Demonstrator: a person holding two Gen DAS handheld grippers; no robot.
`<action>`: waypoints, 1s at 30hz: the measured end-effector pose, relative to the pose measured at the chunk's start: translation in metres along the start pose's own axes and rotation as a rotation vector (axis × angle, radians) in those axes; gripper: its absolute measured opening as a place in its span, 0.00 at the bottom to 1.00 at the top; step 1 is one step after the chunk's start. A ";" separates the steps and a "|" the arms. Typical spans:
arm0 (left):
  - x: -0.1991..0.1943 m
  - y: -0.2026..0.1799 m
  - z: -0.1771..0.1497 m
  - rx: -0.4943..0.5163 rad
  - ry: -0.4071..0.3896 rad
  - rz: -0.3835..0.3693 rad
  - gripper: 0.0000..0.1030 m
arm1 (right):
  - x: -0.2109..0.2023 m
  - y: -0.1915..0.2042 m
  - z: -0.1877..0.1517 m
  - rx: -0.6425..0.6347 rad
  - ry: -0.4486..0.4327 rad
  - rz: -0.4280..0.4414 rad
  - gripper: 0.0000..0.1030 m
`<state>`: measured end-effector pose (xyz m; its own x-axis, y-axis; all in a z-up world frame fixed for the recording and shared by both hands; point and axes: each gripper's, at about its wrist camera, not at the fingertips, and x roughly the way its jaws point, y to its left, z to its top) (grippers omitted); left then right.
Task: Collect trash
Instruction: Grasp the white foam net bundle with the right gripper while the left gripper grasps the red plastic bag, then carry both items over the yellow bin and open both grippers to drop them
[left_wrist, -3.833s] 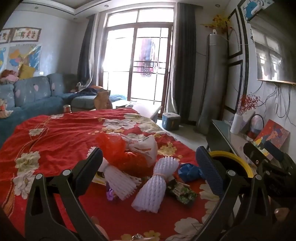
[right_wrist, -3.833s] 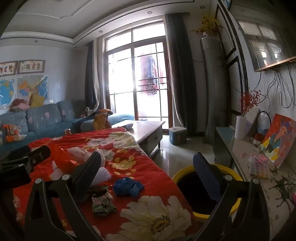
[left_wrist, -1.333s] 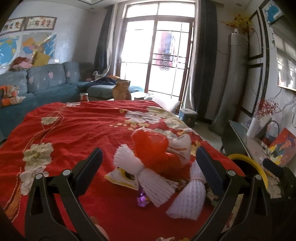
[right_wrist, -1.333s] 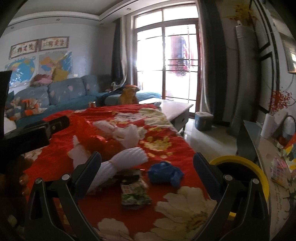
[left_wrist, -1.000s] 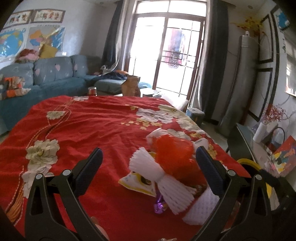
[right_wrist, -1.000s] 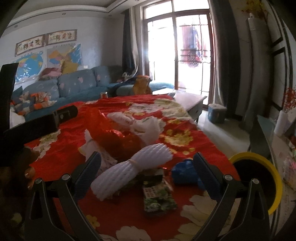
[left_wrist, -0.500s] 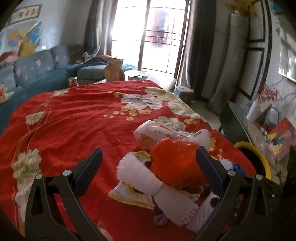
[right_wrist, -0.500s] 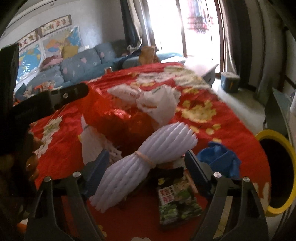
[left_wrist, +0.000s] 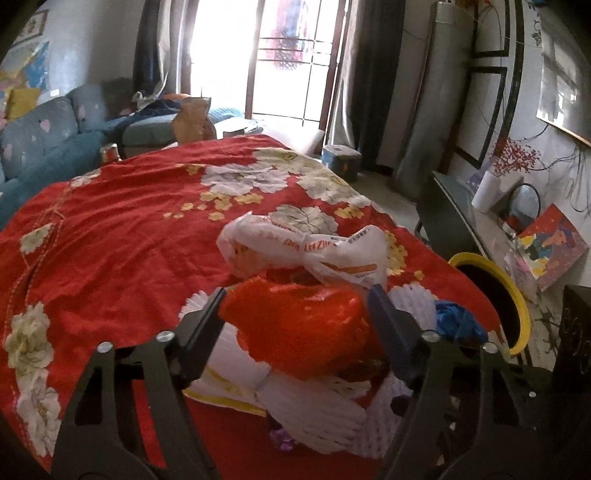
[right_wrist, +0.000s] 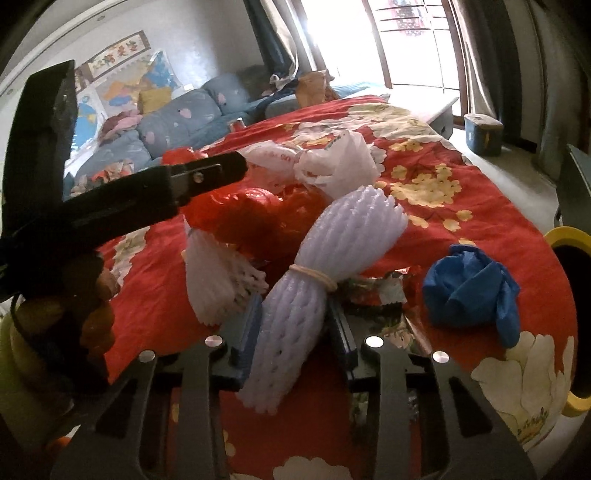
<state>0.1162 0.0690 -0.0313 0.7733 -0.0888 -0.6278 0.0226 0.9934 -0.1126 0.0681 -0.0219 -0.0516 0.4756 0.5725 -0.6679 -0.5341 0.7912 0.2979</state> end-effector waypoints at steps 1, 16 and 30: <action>0.001 -0.001 0.000 0.000 0.003 -0.008 0.56 | -0.002 0.000 0.000 -0.001 -0.004 0.001 0.31; -0.028 -0.008 0.006 -0.010 -0.052 -0.076 0.14 | -0.036 -0.008 0.002 -0.005 -0.108 -0.005 0.28; -0.053 -0.037 0.026 0.021 -0.146 -0.120 0.13 | -0.075 -0.035 0.010 0.045 -0.223 -0.065 0.28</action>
<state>0.0907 0.0390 0.0262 0.8479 -0.1972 -0.4921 0.1328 0.9777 -0.1629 0.0576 -0.0901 -0.0053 0.6532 0.5495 -0.5210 -0.4679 0.8339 0.2928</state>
